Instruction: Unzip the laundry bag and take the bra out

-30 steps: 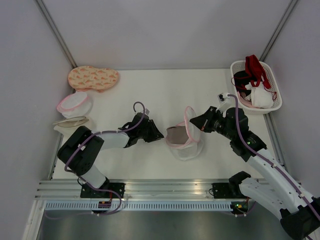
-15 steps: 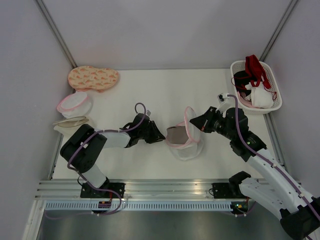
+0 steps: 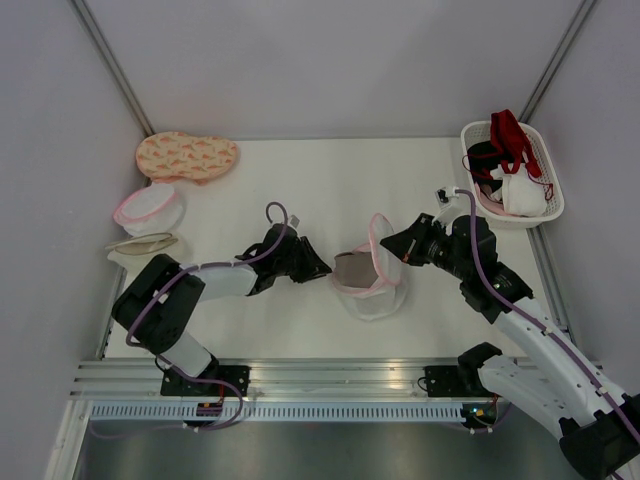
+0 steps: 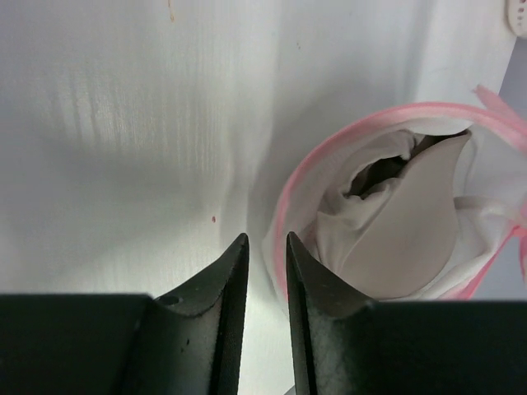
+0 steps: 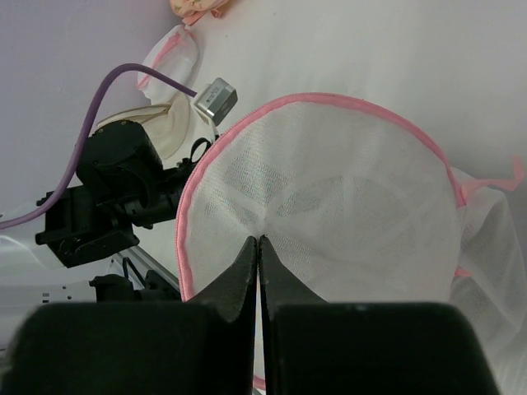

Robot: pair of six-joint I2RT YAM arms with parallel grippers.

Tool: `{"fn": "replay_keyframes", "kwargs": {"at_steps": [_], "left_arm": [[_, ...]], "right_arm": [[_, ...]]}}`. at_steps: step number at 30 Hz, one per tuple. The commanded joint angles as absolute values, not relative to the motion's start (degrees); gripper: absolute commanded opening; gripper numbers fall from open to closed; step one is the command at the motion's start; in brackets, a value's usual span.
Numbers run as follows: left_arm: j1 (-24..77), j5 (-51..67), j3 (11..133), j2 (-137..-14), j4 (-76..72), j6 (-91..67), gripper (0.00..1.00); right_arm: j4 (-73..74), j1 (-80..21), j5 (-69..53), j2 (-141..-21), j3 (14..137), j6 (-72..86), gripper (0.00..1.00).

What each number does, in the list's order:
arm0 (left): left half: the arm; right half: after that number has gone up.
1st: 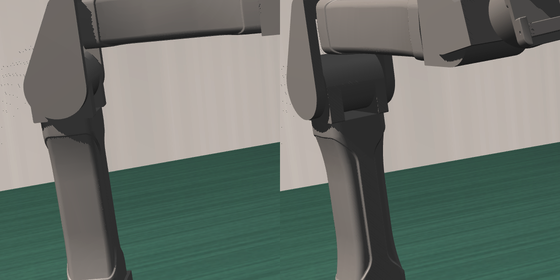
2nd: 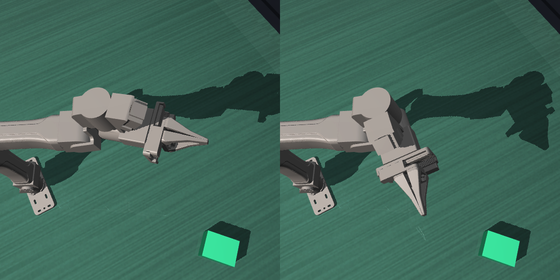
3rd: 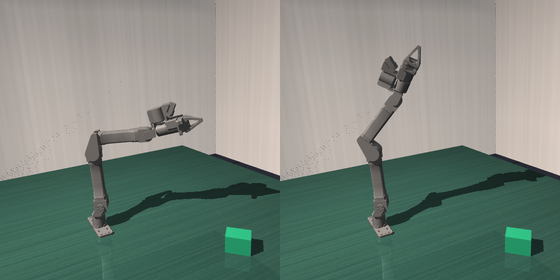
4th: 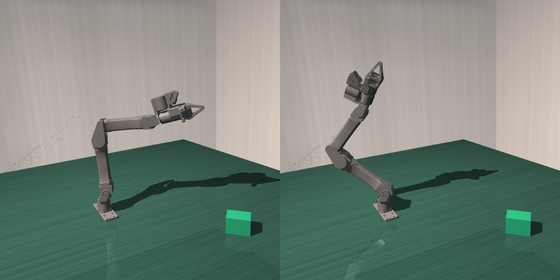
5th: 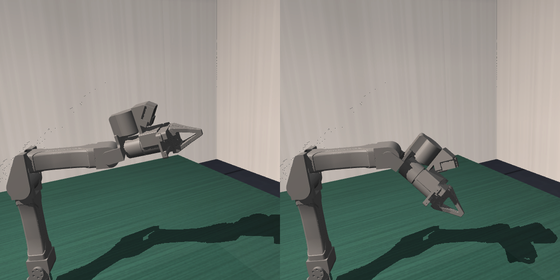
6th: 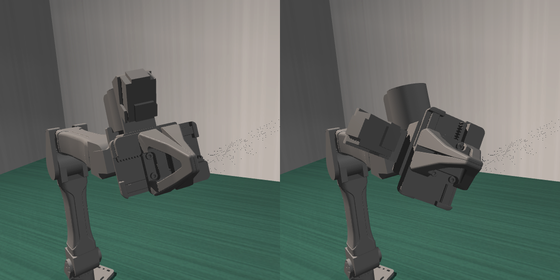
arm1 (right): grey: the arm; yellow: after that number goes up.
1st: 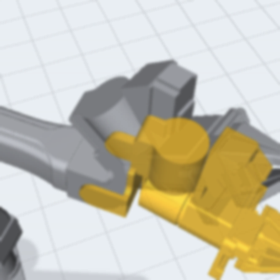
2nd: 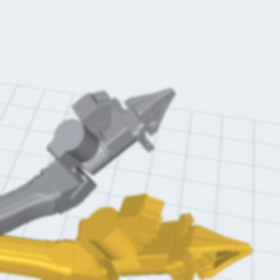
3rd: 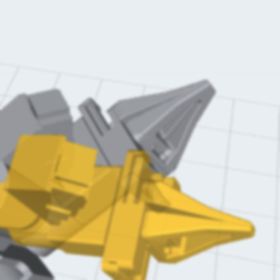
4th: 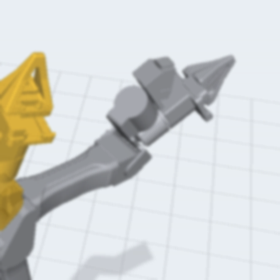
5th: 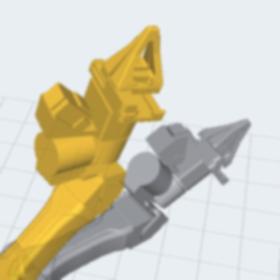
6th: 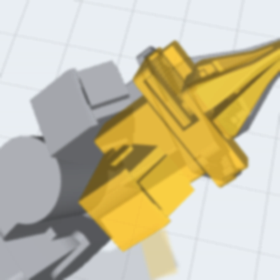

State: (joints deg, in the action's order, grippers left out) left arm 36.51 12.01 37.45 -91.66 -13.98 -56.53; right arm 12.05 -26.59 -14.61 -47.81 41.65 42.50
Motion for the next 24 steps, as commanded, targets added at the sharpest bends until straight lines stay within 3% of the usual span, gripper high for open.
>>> {"fn": "replay_keyframes", "kwargs": {"at_steps": [1, 24], "left_arm": [[36.74, 6.86, 37.18, -87.55, -11.52, -58.10, 0.30], [36.83, 14.59, 38.58, -92.47, -16.96, -58.89, 0.25]], "right_arm": [[10.99, -26.19, -15.21, -47.20, 41.84, 41.75, 0.00], [10.99, -25.93, -15.38, -47.02, 41.57, 41.66, 0.00]]}}
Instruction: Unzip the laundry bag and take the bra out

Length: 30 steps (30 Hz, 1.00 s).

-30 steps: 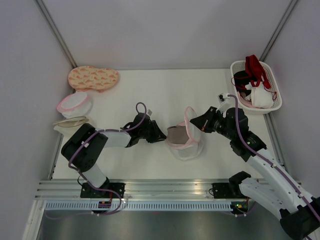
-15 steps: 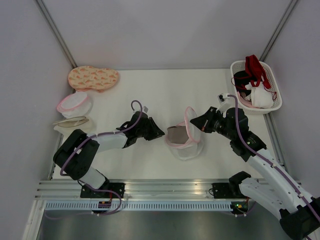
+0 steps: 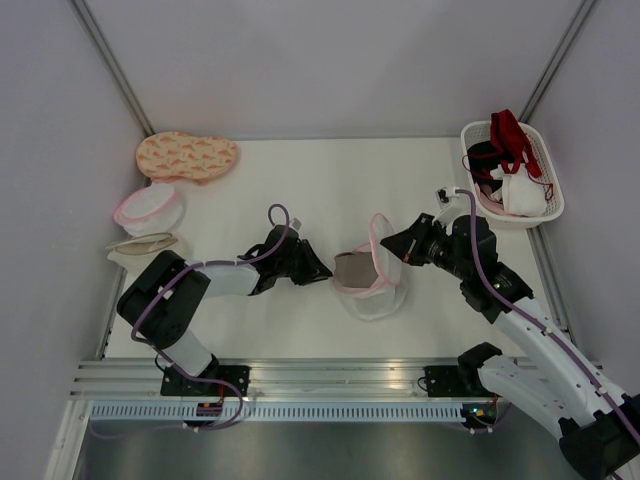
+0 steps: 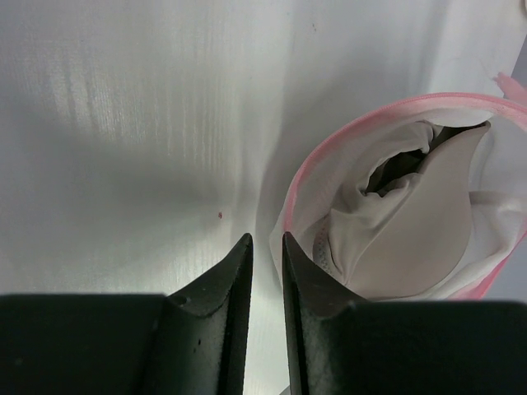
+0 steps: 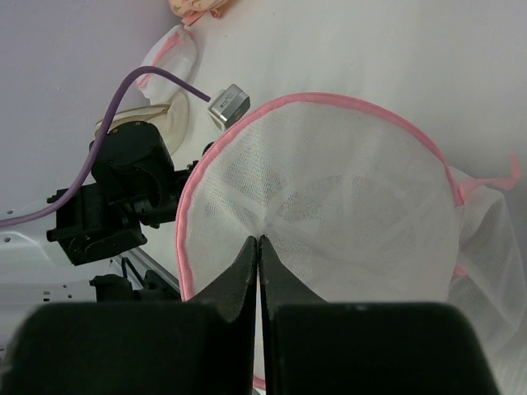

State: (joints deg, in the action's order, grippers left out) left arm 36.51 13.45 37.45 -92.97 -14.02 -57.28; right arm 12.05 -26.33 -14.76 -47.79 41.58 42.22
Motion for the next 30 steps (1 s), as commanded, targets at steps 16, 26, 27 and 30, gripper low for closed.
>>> {"fn": "replay_keyframes", "kwargs": {"at_steps": [16, 26, 27, 30], "left_arm": [[36.83, 12.30, 37.18, -90.17, -17.14, -60.03, 0.26], [39.11, 17.93, 41.48, -96.41, -18.64, -59.07, 0.27], [39.37, 18.19, 41.75, -96.85, -18.37, -59.15, 0.27], [39.37, 18.72, 41.84, -97.73, -18.89, -59.06, 0.25]], "right_arm": [[10.90, -25.58, -15.64, -47.02, 41.48, 41.66, 0.00], [10.99, -25.49, -15.73, -47.02, 41.31, 41.75, 0.00], [11.07, -25.40, -15.73, -46.93, 41.40, 41.75, 0.01], [11.25, -25.31, -15.64, -46.85, 41.40, 41.57, 0.00]]}}
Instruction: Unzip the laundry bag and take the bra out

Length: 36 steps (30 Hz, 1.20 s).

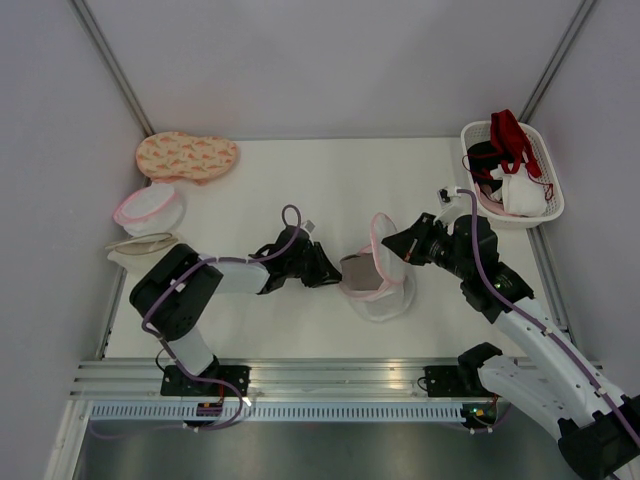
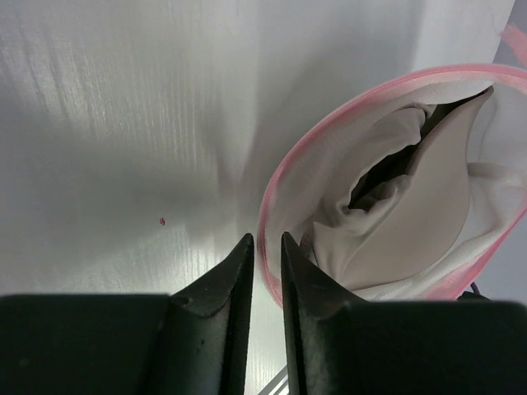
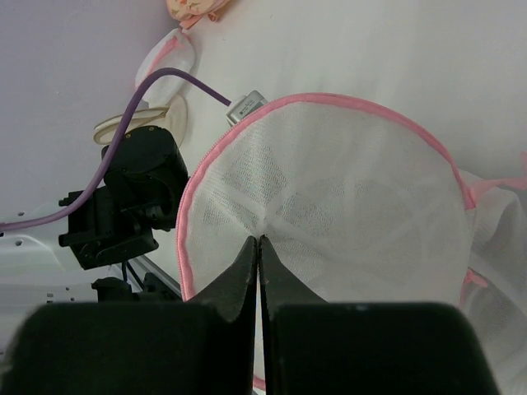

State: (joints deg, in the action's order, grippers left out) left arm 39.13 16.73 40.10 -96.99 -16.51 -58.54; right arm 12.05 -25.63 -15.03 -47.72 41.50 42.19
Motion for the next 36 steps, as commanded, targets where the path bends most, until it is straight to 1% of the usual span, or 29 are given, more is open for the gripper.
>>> {"fn": "replay_keyframes", "kwargs": {"at_steps": [1, 2, 3, 4, 6, 7, 13, 15, 16, 17, 18, 20, 22, 24, 25, 26, 27, 29, 30, 31, 34, 35, 36], "left_arm": [[39.46, 18.72, 41.75, -97.65, -19.07, -59.15, 0.24], [39.46, 18.72, 41.66, -97.56, -19.16, -59.15, 0.20], [39.46, 18.72, 41.75, -97.56, -19.07, -59.06, 0.18], [39.46, 18.63, 41.75, -97.47, -19.16, -58.98, 0.13], [39.46, 18.54, 41.75, -97.38, -19.16, -58.80, 0.08], [39.46, 18.54, 41.66, -97.38, -19.25, -58.80, 0.02], [39.11, 16.27, 39.29, -94.23, -19.60, -58.36, 0.02], [37.98, 14.33, 38.06, -90.46, -17.76, -57.66, 0.02], [37.45, 13.63, 37.62, -88.53, -16.97, -57.05, 0.02], [37.01, 11.97, 36.92, -86.85, -14.70, -56.69, 0.02], [36.13, 11.00, 36.74, -85.18, -13.46, -56.34, 0.02], [35.69, 8.37, 36.82, -79.47, -9.34, -54.85, 0.02], [35.60, 6.69, 37.00, -74.47, -6.69, -53.88, 0.02], [35.60, 5.36, 37.27, -71.47, -4.06, -53.44, 0.02], [35.60, 5.10, 37.27, -68.76, -3.43, -53.09, 0.02], [35.60, 5.10, 37.27, -67.51, -2.82, -53.00, 0.02], [35.60, 5.01, 37.27, -66.63, -1.94, -52.91, 0.02], [35.60, 5.01, 37.27, -63.83, -0.97, -52.82, 0.02], [35.60, 5.10, 37.27, -63.03, -0.71, -52.74, 0.02], [35.60, 5.10, 37.35, -62.41, -0.36, -52.47, 0.02], [35.60, 5.97, 37.00, -61.52, 1.21, -52.21, 0.02], [35.60, 6.50, 36.74, -61.70, 1.58, -52.29, 0.02], [35.60, 6.76, 36.30, -61.79, 1.58, -52.47, 0.02]], "right_arm": [[11.25, -25.23, -15.64, -46.85, 41.31, 41.49, 0.00], [11.16, -25.22, -15.64, -46.85, 41.31, 41.57, 0.00], [11.25, -25.22, -15.64, -46.85, 41.22, 41.66, 0.00], [11.16, -25.14, -15.56, -46.76, 41.22, 41.66, 0.00], [11.16, -25.05, -15.47, -46.67, 41.22, 41.75, 0.00], [11.34, -25.05, -15.29, -46.67, 41.22, 41.75, 0.00], [15.54, -24.70, -11.52, -45.53, 42.01, 40.52, 0.00], [18.79, -24.70, -5.21, -44.31, 43.41, 39.56, 0.00], [22.81, -24.70, -1.97, -43.95, 43.94, 38.68, 0.00], [25.29, -24.70, 5.03, -43.60, 44.55, 38.58, 0.00], [27.92, -24.70, 9.01, -43.25, 45.95, 38.50, 0.00], [33.56, -24.70, 13.87, -43.15, 46.84, 38.15, 0.00], [36.91, -24.70, 18.80, -43.15, 47.28, 37.97, 0.08], [38.58, -24.70, 21.52, -42.81, 47.55, 37.79, 0.38], [39.54, -24.70, 23.19, -42.63, 47.64, 37.53, 0.50], [39.81, -24.70, 23.64, -42.45, 47.81, 37.18, 0.65], [39.81, -24.78, 23.73, -42.10, 48.25, 36.31, 0.70], [38.94, -24.70, 21.46, -41.92, 48.95, 34.99, 0.76], [37.89, -24.70, 18.75, -41.75, 49.04, 33.15, 0.76], [34.75, -24.78, 12.72, -41.84, 48.96, 32.18, 0.76], [28.58, -24.78, 1.26, -45.43, 48.52, 30.85, 0.75], [26.65, -24.79, -6.77, -48.05, 48.25, 30.94, 0.73], [23.32, -24.87, -9.29, -49.21, 47.64, 31.46, 0.72]]}}
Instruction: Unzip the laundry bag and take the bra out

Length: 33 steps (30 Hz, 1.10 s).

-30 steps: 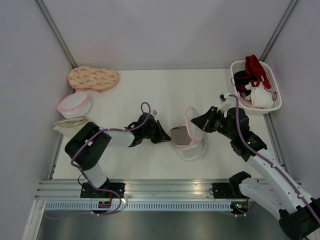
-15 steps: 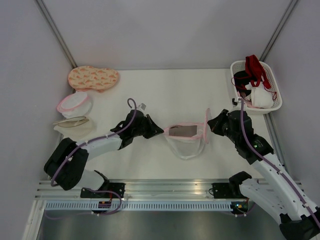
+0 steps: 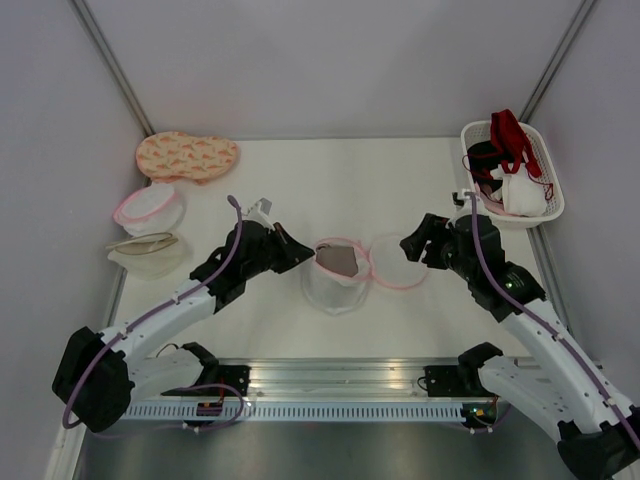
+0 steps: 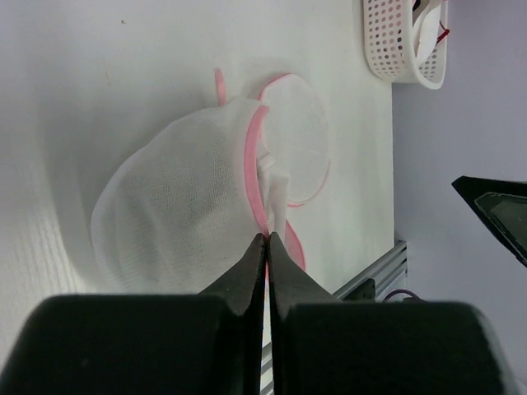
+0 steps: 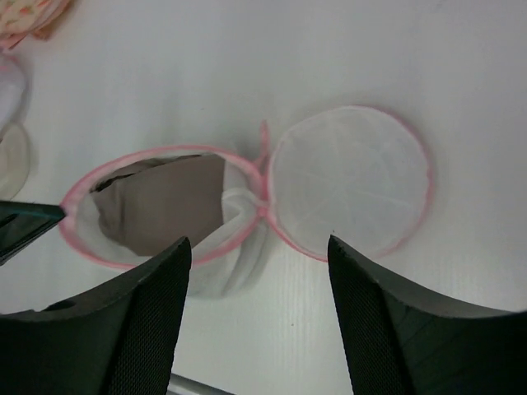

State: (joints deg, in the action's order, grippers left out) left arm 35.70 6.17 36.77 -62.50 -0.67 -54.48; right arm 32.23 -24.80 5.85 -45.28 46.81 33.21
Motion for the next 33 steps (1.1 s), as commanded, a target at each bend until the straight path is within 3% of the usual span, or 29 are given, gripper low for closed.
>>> {"fn": "replay_keyframes", "kwargs": {"at_steps": [1, 13, 22, 33], "left_arm": [[35.68, 7.03, 34.99, -61.87, 1.76, -52.82, 0.02], [35.68, 2.11, 24.70, -57.66, 3.87, -53.96, 0.02], [35.68, 0.53, 21.54, -56.95, 3.52, -55.02, 0.02], [35.68, -1.41, 18.64, -56.95, 1.67, -56.25, 0.02]], "right_arm": [[21.81, -25.31, -11.23, -50.35, 47.38, 31.55, 0.71], [13.28, -40.41, -7.65, -64.94, 51.50, 29.44, 0.67], [9.75, -48.41, -3.61, -80.05, 58.09, 29.27, 0.58], [16.25, -57.82, 11.75, -97.37, 70.66, 27.60, 0.56]]}}
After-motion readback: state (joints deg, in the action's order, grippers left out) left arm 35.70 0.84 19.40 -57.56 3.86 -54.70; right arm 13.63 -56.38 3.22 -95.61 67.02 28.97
